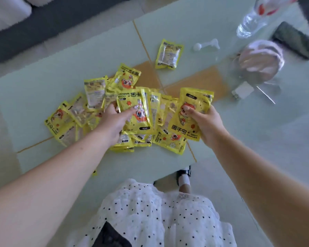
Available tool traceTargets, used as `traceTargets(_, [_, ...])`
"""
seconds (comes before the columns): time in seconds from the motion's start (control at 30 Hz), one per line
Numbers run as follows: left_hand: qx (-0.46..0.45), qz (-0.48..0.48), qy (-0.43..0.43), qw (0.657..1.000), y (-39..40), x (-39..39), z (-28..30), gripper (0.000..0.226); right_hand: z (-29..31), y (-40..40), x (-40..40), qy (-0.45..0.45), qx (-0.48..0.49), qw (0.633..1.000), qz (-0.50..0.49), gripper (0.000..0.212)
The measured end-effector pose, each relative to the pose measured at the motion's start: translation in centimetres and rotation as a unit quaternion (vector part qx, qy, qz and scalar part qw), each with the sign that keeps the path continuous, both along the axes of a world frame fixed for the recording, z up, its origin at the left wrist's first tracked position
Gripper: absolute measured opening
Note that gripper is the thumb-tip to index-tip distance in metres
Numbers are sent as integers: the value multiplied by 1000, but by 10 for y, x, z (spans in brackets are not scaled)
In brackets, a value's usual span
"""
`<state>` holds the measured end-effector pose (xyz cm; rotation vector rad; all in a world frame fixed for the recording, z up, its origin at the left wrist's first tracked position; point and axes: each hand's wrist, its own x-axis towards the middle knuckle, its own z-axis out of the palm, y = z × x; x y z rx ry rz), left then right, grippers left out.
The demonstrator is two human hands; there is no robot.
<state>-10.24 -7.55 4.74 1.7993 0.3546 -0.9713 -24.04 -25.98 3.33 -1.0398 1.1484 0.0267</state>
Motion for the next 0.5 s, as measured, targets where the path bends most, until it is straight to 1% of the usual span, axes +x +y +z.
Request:
traceTargets(0.07, [-27,-64,7,998,-17,-21,3,102,5,0,-42,-8,-4,999,-53,22])
traceTargets(0.1, [-34,-93,12,995,-24,-32,4,99,8,1,-64,-12,-6,996,-83,18])
traceTargets(0.2, [-37,-167,31,985,-47,-77,14,75,12,11,-139,-11,-14,982,-188,19])
traceTargets(0.3, [-43,-238,63,968,-64,-121,16,35,13,32,-212,-1,-16,962,-272,27])
traceTargets(0.33, [-46,-273,75,958,-68,-139,16,29,14,42,-239,4,-16,953,-303,28])
traceTargets(0.4, [-51,-345,90,933,-78,-179,16,29,14,64,-292,8,-17,932,-361,26])
traceTargets(0.5, [-47,-448,103,887,-85,-245,16,34,12,104,-366,30,-19,900,-435,24])
